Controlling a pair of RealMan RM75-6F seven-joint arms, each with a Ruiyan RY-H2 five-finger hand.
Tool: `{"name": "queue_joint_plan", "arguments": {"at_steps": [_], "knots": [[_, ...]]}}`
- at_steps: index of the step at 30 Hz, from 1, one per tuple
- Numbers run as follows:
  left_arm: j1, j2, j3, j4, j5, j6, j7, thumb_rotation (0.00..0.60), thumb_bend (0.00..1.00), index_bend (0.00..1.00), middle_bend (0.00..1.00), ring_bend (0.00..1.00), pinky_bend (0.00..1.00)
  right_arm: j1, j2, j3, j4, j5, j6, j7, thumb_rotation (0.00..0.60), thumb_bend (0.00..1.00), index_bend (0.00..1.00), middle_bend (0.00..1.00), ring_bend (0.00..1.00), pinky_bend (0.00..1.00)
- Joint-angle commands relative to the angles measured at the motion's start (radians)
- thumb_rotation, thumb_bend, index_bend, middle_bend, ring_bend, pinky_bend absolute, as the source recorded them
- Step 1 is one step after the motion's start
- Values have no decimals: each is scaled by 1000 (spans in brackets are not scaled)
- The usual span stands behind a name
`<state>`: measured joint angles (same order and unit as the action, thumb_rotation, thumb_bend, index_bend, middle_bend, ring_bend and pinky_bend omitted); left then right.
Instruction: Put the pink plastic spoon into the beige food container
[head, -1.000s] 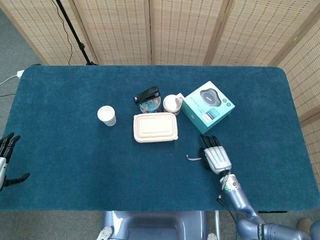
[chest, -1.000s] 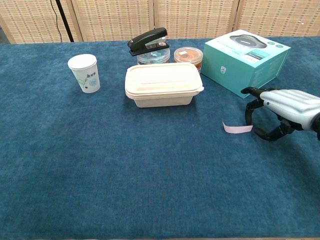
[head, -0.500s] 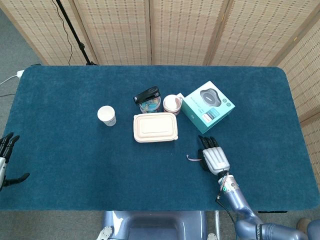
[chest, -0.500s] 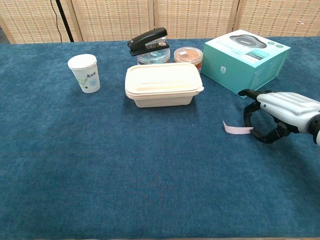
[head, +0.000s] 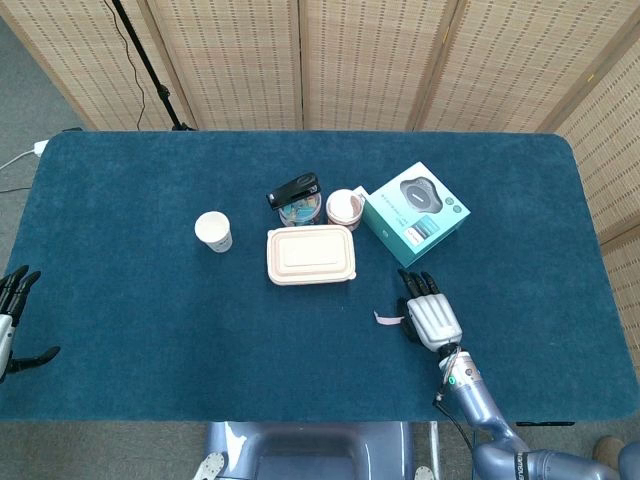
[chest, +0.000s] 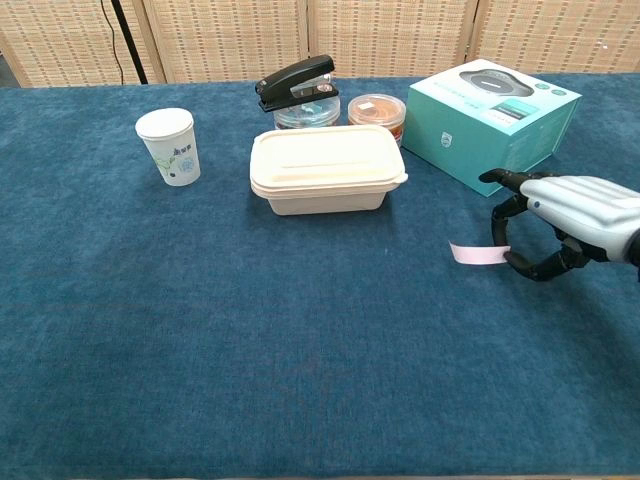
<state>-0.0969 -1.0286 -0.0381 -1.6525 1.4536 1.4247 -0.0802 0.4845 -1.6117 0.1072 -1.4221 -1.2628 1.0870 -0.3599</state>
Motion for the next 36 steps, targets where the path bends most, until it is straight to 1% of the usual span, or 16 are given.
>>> {"name": "queue_joint_plan", "arguments": {"at_steps": [1, 6, 10, 11, 15, 17, 18, 19, 23, 29, 36], "knots": [[1, 1, 0, 0, 0, 1, -1, 600, 0, 0, 0, 0, 0, -8, 16, -6, -21, -24, 25, 0, 600, 554, 557, 0, 0, 0], [2, 2, 0, -1, 2, 3, -5, 600, 0, 0, 0, 0, 0, -18, 44, -7, -58, -78, 85, -3, 600, 556, 561, 0, 0, 0], [3, 3, 1, -1, 5, 6, -8, 600, 0, 0, 0, 0, 0, -11, 63, 6, -83, -124, 126, -21, 600, 557, 565, 0, 0, 0], [4, 4, 2, -2, 7, 7, -10, 600, 0, 0, 0, 0, 0, -1, 68, 19, -92, -141, 137, -32, 600, 558, 566, 0, 0, 0], [4, 5, 3, -1, 8, 7, -13, 600, 0, 0, 0, 0, 0, 28, 79, 45, -112, -153, 130, -66, 600, 559, 581, 0, 0, 0], [4, 6, 3, -1, 6, 5, -16, 600, 0, 0, 0, 0, 0, 52, 76, 69, -112, -158, 125, -90, 600, 559, 588, 0, 0, 0], [3, 6, 2, -1, 4, 3, -18, 600, 0, 0, 0, 0, 0, 79, 69, 94, -114, -171, 124, -111, 600, 560, 590, 0, 0, 0], [3, 7, 0, -1, 2, 3, -21, 600, 0, 0, 0, 0, 0, 104, 58, 115, -103, -175, 116, -131, 600, 560, 591, 0, 0, 0], [1, 9, 0, 0, 1, -2, -25, 600, 0, 0, 0, 0, 0, 165, 19, 159, -61, -154, 84, -193, 600, 563, 592, 0, 0, 0], [0, 14, -1, 1, -4, -8, -40, 600, 0, 0, 0, 0, 0, 250, -50, 201, 17, -109, 35, -276, 600, 567, 600, 0, 0, 0], [-2, 21, -3, 3, -6, -14, -57, 600, 0, 0, 0, 0, 0, 312, -127, 207, 116, -94, 21, -333, 600, 569, 609, 0, 0, 0]]}}
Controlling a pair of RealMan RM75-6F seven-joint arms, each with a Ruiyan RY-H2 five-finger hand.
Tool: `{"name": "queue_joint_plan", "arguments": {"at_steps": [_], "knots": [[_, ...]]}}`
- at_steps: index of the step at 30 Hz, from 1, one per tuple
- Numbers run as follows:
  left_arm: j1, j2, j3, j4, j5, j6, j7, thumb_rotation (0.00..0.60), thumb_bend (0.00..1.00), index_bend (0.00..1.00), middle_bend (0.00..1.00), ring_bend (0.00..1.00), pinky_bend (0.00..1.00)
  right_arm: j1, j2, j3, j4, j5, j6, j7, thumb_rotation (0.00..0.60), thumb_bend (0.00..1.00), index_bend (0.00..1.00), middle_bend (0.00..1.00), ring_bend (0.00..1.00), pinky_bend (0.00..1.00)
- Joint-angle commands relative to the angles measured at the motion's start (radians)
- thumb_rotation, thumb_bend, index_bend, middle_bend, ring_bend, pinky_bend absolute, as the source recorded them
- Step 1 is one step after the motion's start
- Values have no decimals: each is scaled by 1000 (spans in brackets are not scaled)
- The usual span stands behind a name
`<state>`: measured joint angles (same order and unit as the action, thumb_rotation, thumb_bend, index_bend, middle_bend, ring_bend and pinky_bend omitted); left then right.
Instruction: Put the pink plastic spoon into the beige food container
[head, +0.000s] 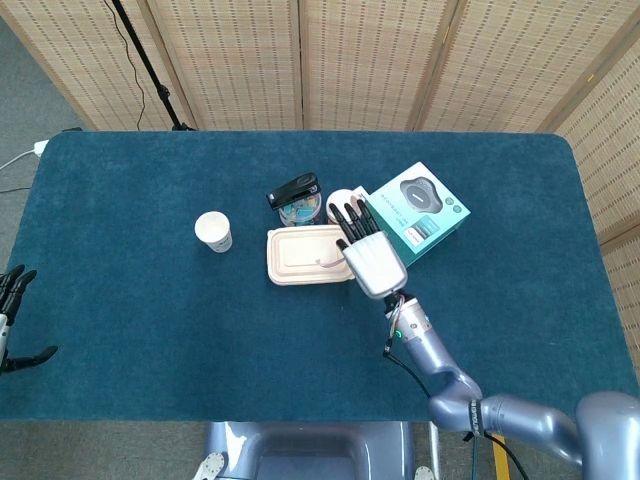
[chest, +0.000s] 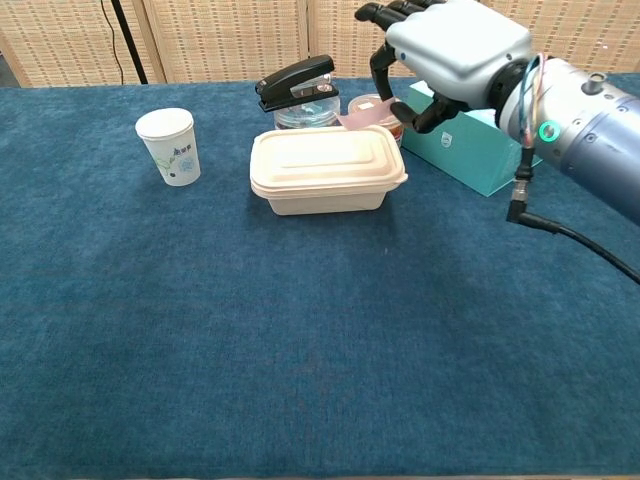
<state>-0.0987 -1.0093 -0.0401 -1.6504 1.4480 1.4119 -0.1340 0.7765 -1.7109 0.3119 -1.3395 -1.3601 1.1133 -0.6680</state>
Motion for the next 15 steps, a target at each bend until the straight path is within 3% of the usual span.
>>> {"name": "queue_joint_plan", "arguments": {"at_steps": [1, 9, 15], "knots": [[-1, 2, -2, 2, -2, -2, -7, 600, 0, 0, 0, 0, 0, 33, -47, 0, 60, -4, -2, -35, 600, 569, 610, 0, 0, 0], [-5, 8, -2, 7, -10, -16, -27, 600, 0, 0, 0, 0, 0, 124, -183, 6, 293, -24, 10, -99, 600, 570, 612, 0, 0, 0], [-8, 12, -4, 9, -17, -26, -37, 600, 0, 0, 0, 0, 0, 168, -251, 24, 409, -17, 23, -108, 600, 571, 614, 0, 0, 0]]}}
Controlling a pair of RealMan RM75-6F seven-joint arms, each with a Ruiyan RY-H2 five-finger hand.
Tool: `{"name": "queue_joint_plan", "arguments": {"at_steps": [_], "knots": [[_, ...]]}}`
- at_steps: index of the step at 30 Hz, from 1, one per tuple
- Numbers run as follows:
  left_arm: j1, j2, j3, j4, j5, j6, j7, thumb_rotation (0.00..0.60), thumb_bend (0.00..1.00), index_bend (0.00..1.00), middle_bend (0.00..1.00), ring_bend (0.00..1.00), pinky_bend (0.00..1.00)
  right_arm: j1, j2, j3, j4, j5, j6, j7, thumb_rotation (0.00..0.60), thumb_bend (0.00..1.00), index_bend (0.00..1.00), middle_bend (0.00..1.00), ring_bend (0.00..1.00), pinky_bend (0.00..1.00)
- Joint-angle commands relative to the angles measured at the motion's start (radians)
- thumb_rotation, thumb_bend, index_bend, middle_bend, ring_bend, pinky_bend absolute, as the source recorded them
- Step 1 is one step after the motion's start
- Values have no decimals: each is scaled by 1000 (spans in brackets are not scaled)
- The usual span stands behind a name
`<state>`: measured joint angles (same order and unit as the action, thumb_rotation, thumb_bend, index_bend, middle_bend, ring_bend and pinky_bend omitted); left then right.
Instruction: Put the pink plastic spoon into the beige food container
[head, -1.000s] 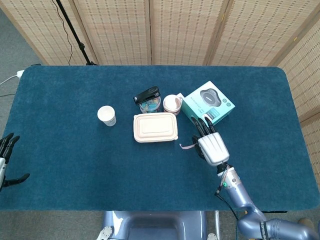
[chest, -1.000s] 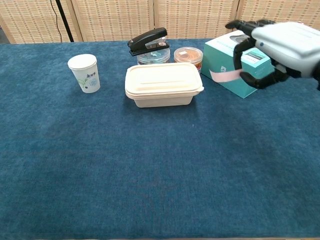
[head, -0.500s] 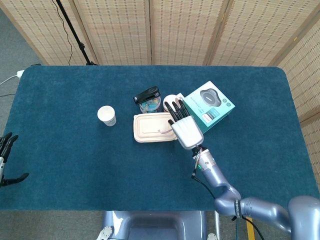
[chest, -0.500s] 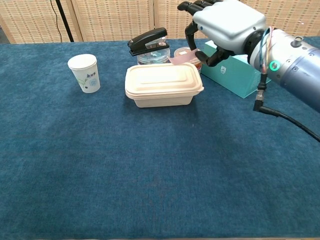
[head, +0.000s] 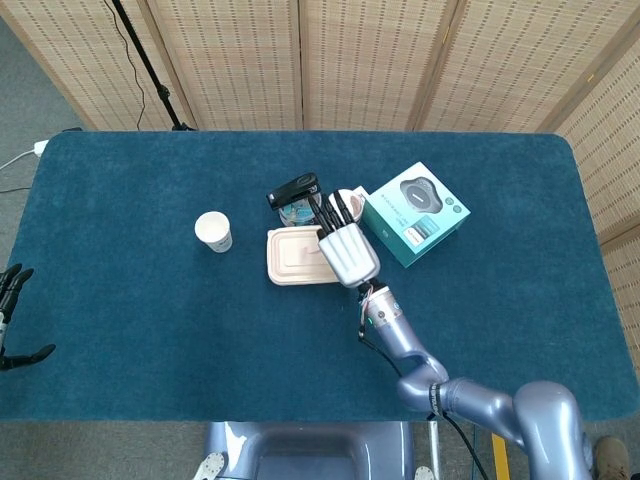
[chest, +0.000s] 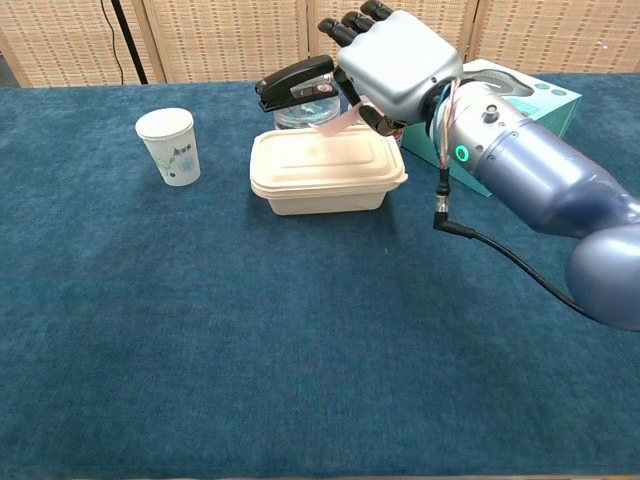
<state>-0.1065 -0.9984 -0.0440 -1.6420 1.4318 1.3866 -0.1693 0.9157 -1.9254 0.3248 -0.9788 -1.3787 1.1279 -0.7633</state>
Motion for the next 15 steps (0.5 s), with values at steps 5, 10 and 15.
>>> {"name": "queue_joint_plan", "arguments": {"at_steps": [5, 10, 15], "knots": [[2, 7, -2, 4, -5, -1, -24, 600, 0, 0, 0, 0, 0, 58, -86, 3, 153, -3, 20, -39, 600, 571, 616, 0, 0, 0], [4, 14, -1, 4, -4, -1, -41, 600, 0, 0, 0, 0, 0, 74, -113, -24, 249, -25, 30, -50, 600, 572, 617, 0, 0, 0], [5, 16, -2, 6, -4, -1, -50, 600, 0, 0, 0, 0, 0, 74, -120, -76, 306, -72, 52, -48, 600, 572, 617, 0, 0, 0]]}}
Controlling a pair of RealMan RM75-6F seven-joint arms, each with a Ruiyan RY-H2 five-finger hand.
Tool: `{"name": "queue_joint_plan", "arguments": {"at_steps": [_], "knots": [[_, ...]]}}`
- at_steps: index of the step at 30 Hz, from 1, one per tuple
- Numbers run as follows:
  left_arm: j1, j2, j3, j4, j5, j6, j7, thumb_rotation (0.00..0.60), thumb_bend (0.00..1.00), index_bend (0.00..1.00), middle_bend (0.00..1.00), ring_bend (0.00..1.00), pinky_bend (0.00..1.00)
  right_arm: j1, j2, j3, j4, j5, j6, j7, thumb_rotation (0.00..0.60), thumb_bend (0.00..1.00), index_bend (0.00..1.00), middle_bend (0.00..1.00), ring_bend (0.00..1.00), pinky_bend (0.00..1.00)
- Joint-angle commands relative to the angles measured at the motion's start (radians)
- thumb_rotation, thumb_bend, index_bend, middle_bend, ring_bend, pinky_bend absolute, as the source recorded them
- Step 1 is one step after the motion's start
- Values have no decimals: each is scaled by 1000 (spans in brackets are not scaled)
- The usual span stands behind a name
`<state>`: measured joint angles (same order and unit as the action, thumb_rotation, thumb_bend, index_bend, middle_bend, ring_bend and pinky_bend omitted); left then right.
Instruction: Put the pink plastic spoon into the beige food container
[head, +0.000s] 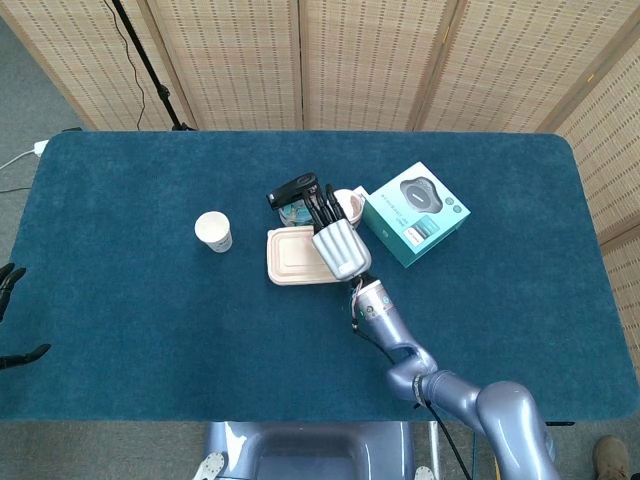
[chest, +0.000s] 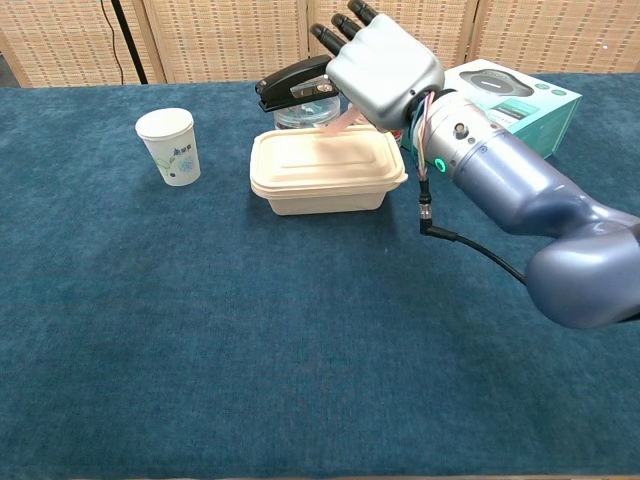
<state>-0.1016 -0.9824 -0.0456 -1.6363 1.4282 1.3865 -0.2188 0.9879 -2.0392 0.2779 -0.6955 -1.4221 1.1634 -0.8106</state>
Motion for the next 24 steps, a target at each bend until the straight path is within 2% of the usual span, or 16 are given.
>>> {"name": "queue_joint_plan", "arguments": {"at_steps": [1, 6, 8, 13, 15, 18, 24], "knots": [[0, 0, 0, 0, -1, -2, -1, 600, 0, 0, 0, 0, 0, 2, -7, -41, 30, -40, 22, 0, 600, 572, 617, 0, 0, 0], [1, 1, 1, -3, 0, 0, 1, 600, 0, 0, 0, 0, 0, 1, -5, -91, 57, -86, 30, -13, 600, 573, 617, 0, 0, 0], [2, 0, 1, -5, 1, 3, 3, 600, 0, 0, 0, 0, 0, 0, -4, -102, 63, -96, 32, -23, 600, 574, 570, 0, 0, 0], [3, -1, 1, -4, 1, 4, 3, 600, 0, 0, 0, 0, 0, -9, -3, -107, 47, -96, 33, -22, 600, 578, 177, 0, 0, 0], [2, -1, 0, -3, -1, 2, 2, 600, 0, 0, 0, 0, 0, -12, -2, -105, 36, -95, 38, -25, 600, 577, 105, 0, 0, 0], [1, -1, -1, -3, -2, 0, 3, 600, 0, 0, 0, 0, 0, -18, 3, -99, 14, -92, 51, -33, 600, 576, 72, 0, 0, 0], [1, 0, 0, -3, 0, 2, 4, 600, 0, 0, 0, 0, 0, -35, 33, -97, -38, -95, 73, -60, 600, 576, 75, 0, 0, 0]]}}
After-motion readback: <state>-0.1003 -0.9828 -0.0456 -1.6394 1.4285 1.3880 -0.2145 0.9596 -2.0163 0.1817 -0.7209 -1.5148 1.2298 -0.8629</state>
